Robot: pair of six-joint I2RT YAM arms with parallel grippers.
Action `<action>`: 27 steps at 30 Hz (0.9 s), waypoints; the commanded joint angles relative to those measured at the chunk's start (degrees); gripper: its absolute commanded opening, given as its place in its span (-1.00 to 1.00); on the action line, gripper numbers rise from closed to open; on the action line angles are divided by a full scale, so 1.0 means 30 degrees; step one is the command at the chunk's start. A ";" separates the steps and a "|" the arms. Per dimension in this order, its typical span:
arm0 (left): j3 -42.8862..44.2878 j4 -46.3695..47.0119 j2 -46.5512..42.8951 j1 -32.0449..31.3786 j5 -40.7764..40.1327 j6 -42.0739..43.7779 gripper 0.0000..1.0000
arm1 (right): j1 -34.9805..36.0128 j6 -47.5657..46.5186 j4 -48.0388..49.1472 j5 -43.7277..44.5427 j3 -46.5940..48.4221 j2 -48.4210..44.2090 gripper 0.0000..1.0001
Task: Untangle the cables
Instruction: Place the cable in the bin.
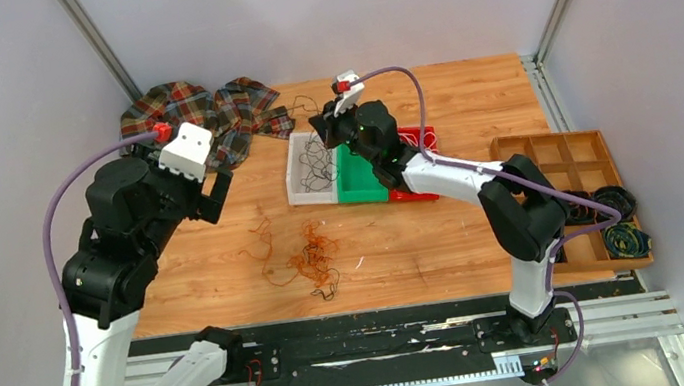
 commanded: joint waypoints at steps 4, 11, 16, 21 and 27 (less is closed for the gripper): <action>0.0629 -0.0318 0.0149 0.0049 -0.0210 0.0910 0.96 | 0.0027 -0.5288 -0.4401 0.2475 -0.0110 -0.0064 -0.99; 0.0747 -0.0490 0.0236 0.0060 -0.0013 0.1350 0.96 | 0.0953 -0.7930 -0.9595 0.5140 0.3819 0.1660 -0.99; 0.1098 -0.0580 0.0380 0.0053 0.0305 0.1687 0.98 | 0.1618 -0.9050 -1.3645 0.6648 0.6929 0.3510 -0.99; 0.1148 -0.0748 0.0487 0.0056 0.0844 0.1626 0.98 | 0.2335 -0.9958 -1.6814 0.8951 0.9700 0.4689 -0.99; 0.1070 -0.0935 0.0518 0.0119 0.1680 0.0474 0.97 | 0.2534 -0.8964 -1.8597 0.8996 1.2217 0.4945 -0.99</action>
